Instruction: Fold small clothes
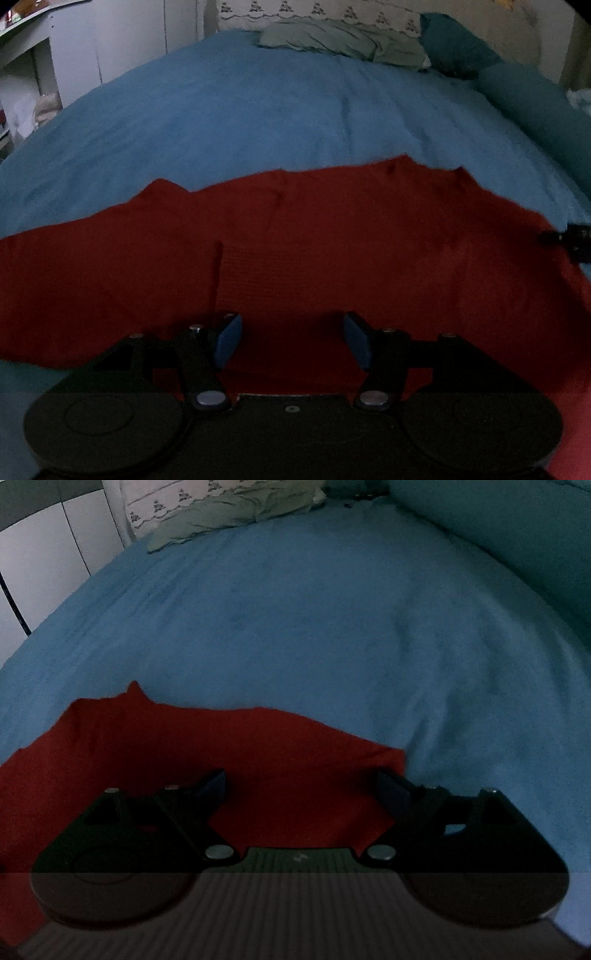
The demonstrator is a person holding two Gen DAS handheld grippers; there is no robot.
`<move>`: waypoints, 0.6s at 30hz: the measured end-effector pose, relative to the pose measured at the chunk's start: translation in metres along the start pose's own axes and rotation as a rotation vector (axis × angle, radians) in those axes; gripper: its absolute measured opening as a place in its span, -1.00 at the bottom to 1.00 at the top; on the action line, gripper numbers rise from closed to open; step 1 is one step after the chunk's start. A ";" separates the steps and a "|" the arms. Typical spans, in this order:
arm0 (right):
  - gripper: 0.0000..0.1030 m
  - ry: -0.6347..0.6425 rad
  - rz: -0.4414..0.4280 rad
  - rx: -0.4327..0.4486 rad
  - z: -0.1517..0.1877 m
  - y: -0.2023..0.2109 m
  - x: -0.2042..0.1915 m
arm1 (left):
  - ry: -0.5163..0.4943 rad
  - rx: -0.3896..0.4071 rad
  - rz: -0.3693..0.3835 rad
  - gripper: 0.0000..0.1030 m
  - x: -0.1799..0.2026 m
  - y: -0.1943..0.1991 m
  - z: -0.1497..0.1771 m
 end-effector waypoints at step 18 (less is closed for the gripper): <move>1.00 0.187 -0.149 0.066 0.046 0.180 -0.187 | 0.352 0.218 -0.208 0.92 -0.173 0.189 0.004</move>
Point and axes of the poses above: each gripper's, at about its wrist camera, not at the fingertips, and y roughly against the way its jaws point, x to its right, z to its underside, the point moved 9 cm from there along -y, roughly the way its jaws point, and after that the axes turned 6 degrees about -x, right-handed, at the moved point
